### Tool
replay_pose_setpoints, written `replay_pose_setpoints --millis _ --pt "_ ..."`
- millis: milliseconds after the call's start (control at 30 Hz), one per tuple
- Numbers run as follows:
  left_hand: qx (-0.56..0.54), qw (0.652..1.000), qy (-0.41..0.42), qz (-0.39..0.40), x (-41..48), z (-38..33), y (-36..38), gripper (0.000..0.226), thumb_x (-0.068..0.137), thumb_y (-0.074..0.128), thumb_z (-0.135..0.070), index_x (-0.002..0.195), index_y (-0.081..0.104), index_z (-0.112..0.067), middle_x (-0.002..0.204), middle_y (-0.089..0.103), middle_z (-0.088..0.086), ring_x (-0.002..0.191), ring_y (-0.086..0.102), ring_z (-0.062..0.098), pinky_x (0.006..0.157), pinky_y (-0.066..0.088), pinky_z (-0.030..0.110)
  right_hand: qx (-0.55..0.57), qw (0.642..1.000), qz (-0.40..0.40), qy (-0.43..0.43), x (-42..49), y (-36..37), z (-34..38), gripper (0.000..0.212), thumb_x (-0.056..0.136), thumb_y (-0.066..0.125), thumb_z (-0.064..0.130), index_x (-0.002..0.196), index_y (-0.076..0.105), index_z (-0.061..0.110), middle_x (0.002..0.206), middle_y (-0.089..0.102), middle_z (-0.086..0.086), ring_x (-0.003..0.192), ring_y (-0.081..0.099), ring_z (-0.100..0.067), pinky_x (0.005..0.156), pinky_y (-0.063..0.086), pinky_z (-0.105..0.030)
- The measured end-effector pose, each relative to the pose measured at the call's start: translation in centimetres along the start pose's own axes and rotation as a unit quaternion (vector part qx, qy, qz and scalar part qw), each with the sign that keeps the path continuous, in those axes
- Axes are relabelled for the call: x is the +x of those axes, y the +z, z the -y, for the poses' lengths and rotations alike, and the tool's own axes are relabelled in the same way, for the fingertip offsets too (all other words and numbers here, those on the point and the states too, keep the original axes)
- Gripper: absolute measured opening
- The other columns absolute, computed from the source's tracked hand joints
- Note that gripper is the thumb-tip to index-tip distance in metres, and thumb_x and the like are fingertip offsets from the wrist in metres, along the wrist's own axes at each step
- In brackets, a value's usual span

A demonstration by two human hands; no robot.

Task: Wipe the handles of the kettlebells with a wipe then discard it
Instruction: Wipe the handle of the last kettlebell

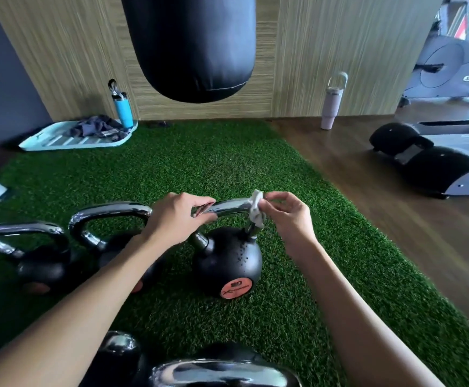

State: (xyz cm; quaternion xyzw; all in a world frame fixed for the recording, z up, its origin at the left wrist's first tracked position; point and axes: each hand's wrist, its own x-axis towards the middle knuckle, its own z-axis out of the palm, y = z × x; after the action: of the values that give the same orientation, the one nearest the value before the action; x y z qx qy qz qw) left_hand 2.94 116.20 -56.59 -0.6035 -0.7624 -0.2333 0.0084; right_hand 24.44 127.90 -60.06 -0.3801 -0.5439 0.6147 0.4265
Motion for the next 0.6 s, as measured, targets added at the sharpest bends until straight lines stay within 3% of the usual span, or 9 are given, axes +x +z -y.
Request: replay_pose_setpoints --millis 67,133,267,367,433,500,567,600 --pt "-0.033 0.999 -0.009 0.001 -0.1 -0.2 -0.4 0.044 0.081 0.077 -0.053 0.122 0.072 -0.035 0.106 0.078 -0.006 0.038 0.045 -0.016 0.038 0.03 0.011 -0.003 1.0 0.015 0.005 -0.7 1.8 0.7 0.027 0.08 0.083 0.019 0.101 0.067 0.012 0.089 0.079 0.0 0.073 0.073 -0.009 0.06 0.054 -0.021" --pt "-0.138 0.99 -0.023 -0.014 -1.1 -0.2 -0.7 0.047 0.079 0.08 -0.046 0.123 0.072 -0.03 0.11 0.077 -0.006 0.05 0.053 -0.021 0.04 0.031 0.008 -0.035 0.999 0.034 0.014 -1.4 3.6 1.5 0.025 0.077 0.085 0.024 0.094 0.071 0.012 0.084 0.078 0.002 0.069 0.07 -0.006 0.062 0.054 -0.022" --pt "-0.322 0.946 -0.019 -0.028 -2.8 -0.6 -0.4 0.055 0.078 0.082 -0.032 0.13 0.067 -0.022 0.122 0.07 -0.01 0.058 0.057 -0.019 0.054 0.036 -0.001 -0.11 0.991 0.07 0.039 -2.3 5.7 3.7 0.024 0.078 0.084 0.026 0.095 0.077 0.01 0.088 0.078 -0.002 0.05 0.061 0.006 0.043 0.043 -0.01" --pt "-0.36 0.93 -0.032 -0.068 -3.1 -0.6 -0.5 0.047 0.08 0.083 -0.026 0.125 0.071 -0.018 0.115 0.073 -0.01 0.063 0.059 -0.018 0.058 0.039 -0.001 -0.104 0.985 0.107 0.091 -2.2 6.6 5.4 0.024 0.079 0.083 0.026 0.098 0.078 0.011 0.09 0.078 -0.006 0.051 0.064 -0.001 0.041 0.043 -0.012" --pt "-0.347 0.933 -0.023 -0.096 -3.2 -0.3 -0.3 0.044 0.079 0.083 -0.032 0.12 0.074 -0.019 0.108 0.075 -0.013 0.064 0.064 -0.012 0.056 0.043 0.006 -0.106 0.977 0.143 0.114 -1.9 7.1 6.0 0.021 0.081 0.082 0.024 0.097 0.078 0.011 0.089 0.078 -0.006 0.058 0.068 -0.006 0.046 0.049 -0.016" --pt "-0.346 0.93 -0.031 -0.119 -3.5 0.3 -0.1 0.038 0.08 0.082 -0.038 0.114 0.077 -0.022 0.09 0.078 -0.018 0.046 0.051 0.0 0.042 0.035 0.02 -0.161 0.969 0.164 0.09 -1.2 7.1 6.2 0.012 0.084 0.078 0.024 0.094 0.079 0.016 0.088 0.078 0.0 0.071 0.07 -0.009 0.059 0.054 -0.024" --pt "-0.354 0.923 -0.047 -0.145 -3.7 1.2 0.0 0.032 0.082 0.08 -0.039 0.111 0.078 -0.024 0.078 0.076 -0.02 0.04 0.038 0.006 0.037 0.024 0.024 -0.283 0.949 0.137 -0.013 0.5 6.7 5.6 0.013 0.085 0.078 0.03 0.096 0.079 0.024 0.096 0.078 0.005 0.088 0.072 -0.015 0.079 0.058 -0.038" --pt "-0.347 0.922 -0.055 -0.164 -3.8 1.7 0.0 0.031 0.083 0.079 -0.038 0.11 0.078 -0.025 0.078 0.076 -0.019 0.041 0.039 0.005 0.037 0.024 0.022 -0.389 0.909 0.125 -0.087 1.4 6.4 5.3 0.02 0.084 0.078 0.038 0.103 0.077 0.03 0.105 0.076 0.008 0.096 0.07 -0.015 0.09 0.056 -0.043"
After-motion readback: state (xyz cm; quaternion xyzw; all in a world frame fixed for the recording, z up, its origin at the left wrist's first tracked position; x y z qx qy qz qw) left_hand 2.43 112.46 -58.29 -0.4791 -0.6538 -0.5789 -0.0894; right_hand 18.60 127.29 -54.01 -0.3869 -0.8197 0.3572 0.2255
